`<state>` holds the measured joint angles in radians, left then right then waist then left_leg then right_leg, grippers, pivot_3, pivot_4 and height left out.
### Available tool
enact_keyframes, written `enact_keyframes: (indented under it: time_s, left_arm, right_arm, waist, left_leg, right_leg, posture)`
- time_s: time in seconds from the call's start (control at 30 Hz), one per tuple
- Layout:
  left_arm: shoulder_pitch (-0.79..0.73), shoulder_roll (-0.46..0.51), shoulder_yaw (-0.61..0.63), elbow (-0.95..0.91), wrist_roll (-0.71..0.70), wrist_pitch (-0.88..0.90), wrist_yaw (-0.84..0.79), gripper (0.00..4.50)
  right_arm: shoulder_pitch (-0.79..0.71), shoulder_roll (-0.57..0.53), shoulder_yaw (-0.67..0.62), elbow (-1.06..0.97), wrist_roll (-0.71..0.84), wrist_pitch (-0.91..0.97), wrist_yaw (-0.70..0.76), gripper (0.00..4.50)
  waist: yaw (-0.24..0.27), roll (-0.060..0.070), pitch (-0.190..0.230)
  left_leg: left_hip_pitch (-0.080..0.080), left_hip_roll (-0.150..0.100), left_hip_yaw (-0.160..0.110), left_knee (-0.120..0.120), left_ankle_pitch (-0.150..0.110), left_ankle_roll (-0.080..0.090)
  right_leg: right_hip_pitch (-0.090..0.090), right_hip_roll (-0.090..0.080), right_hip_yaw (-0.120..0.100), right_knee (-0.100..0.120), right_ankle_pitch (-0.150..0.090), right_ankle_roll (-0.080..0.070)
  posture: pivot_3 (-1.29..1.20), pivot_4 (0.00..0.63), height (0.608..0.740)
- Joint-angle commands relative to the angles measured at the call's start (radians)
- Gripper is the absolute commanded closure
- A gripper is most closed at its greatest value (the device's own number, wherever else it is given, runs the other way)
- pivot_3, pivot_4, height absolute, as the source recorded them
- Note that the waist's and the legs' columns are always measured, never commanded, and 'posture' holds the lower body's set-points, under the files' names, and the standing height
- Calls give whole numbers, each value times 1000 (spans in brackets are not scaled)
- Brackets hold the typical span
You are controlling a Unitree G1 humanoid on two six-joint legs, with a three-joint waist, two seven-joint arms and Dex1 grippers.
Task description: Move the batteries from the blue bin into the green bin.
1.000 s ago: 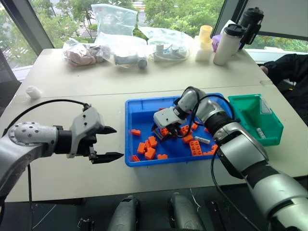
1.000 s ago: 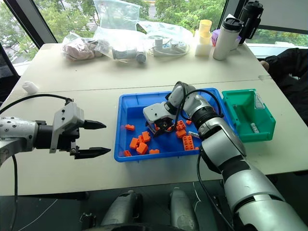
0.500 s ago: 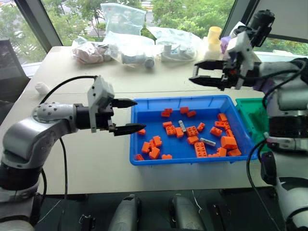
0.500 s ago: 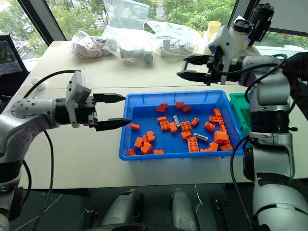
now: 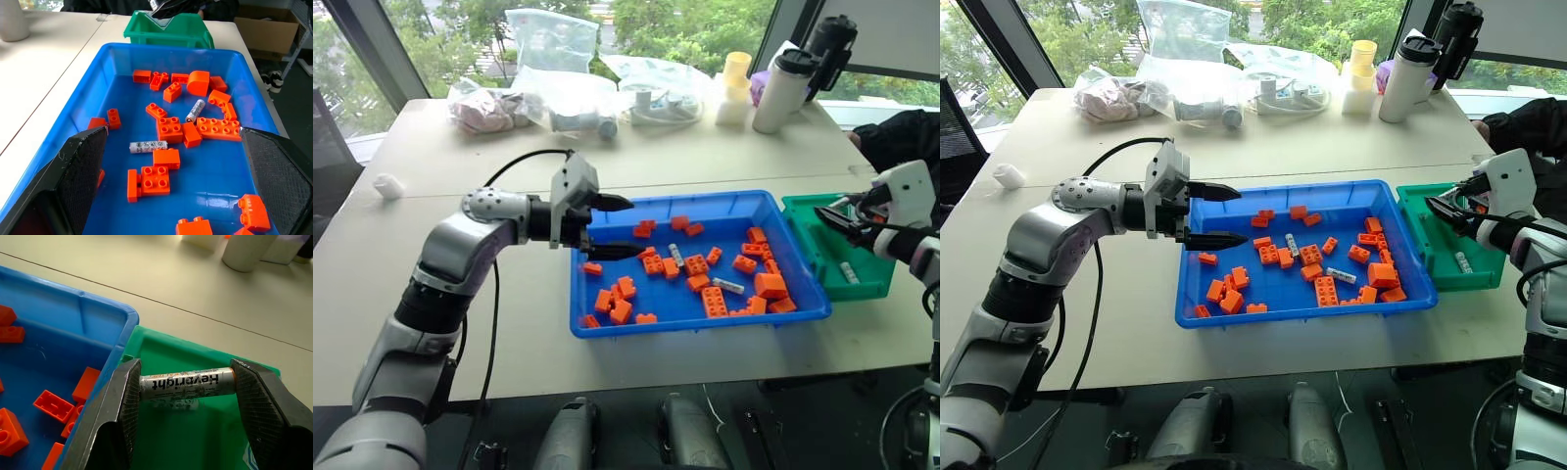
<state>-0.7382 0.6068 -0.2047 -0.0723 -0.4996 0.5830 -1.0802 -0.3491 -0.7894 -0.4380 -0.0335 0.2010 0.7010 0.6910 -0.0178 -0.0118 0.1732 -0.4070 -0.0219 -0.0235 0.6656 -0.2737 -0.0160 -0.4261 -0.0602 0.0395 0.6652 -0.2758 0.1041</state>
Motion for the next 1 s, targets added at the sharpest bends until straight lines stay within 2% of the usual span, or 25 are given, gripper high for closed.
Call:
enact_keyframes:
  time_s: [0.03, 0.27, 0.33, 0.43, 0.6, 0.73, 0.87, 1.0]
  left_arm:
    - [-11, -2, 16, -14, 13, -19, -15, 0]
    - [-4, -8, 19, -15, 39, -27, -15, 0]
    - [-1, -9, 20, -18, 44, -29, -14, 0]
    - [1, -8, 24, -19, 48, -29, -15, 0]
    - [1, 5, 37, -25, 50, -24, -23, 0]
    - [5, 43, 48, -46, 44, -12, -48, 0]
    - [27, 120, 16, -89, 101, -34, -75, 0]
    - [44, 142, 32, -121, 94, -15, -70, 0]
  right_arm:
    - [9, -14, -31, -38, 20, 1, -32, 2306]
    - [12, -39, -25, 8, 13, 1, -80, 2306]
    - [11, -45, -21, 19, 17, -2, -85, 1285]
    - [2, -45, -22, 14, 34, -6, -84, 36]
    - [-21, -55, -24, -10, 66, -1, -72, 36]
    - [-19, -72, 13, -140, 183, 58, 43, 36]
    - [2, -115, 94, -270, 294, 146, 157, 36]
    - [-90, -74, 251, -300, 304, 171, 151, 36]
  waist:
    - [3, 0, 0]
    - [6, 0, 0]
    - [6, 0, 0]
    - [5, 0, 0]
    - [3, 0, 0]
    - [3, 0, 0]
    - [2, 0, 0]
    - [3, 0, 0]
  left_leg:
    - [0, 0, 0, 0, 0, 0]
    - [0, -1, 0, 1, 0, 0]
    - [0, 0, 0, 1, 0, 0]
    - [0, 0, 0, 1, 0, 0]
    - [0, 0, 0, 1, 0, 0]
    - [0, 0, 0, 1, 0, 0]
    - [0, 0, -1, 1, 0, 0]
    - [0, 0, -1, 1, 0, 0]
  right_leg:
    - [0, 0, 0, 0, 0, 0]
    - [0, 0, 0, 0, 0, 0]
    - [0, 0, 0, 0, 0, 0]
    - [0, 0, 0, 0, 0, 0]
    - [0, 0, 0, 0, 0, 0]
    - [0, 0, 0, 0, 0, 0]
    - [0, 0, 0, 0, 0, 0]
    - [1, 0, 0, 0, 0, 0]
  posture:
    - [0, 150, 740]
    - [0, 150, 740]
    - [0, 150, 740]
    - [0, 150, 740]
    - [0, 150, 740]
    - [0, 150, 740]
    - [0, 150, 740]
    - [0, 150, 740]
